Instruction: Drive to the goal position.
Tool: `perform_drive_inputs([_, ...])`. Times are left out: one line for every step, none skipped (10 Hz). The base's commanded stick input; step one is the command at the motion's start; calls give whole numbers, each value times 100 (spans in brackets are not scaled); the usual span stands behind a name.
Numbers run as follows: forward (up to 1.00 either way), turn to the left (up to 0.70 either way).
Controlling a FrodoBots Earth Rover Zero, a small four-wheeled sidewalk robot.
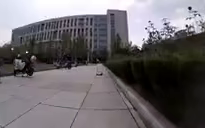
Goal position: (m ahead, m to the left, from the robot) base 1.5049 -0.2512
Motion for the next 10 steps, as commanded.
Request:
perform_drive_inputs([0,0])
perform_drive_inputs([0,0])
perform_drive_inputs([0,0])
perform_drive_inputs([0,0])
perform_drive_inputs([0,0])
perform_drive_inputs([0,0])
perform_drive_inputs([59,0])
perform_drive_inputs([70,0])
perform_drive_inputs([70,0])
perform_drive_inputs([70,0])
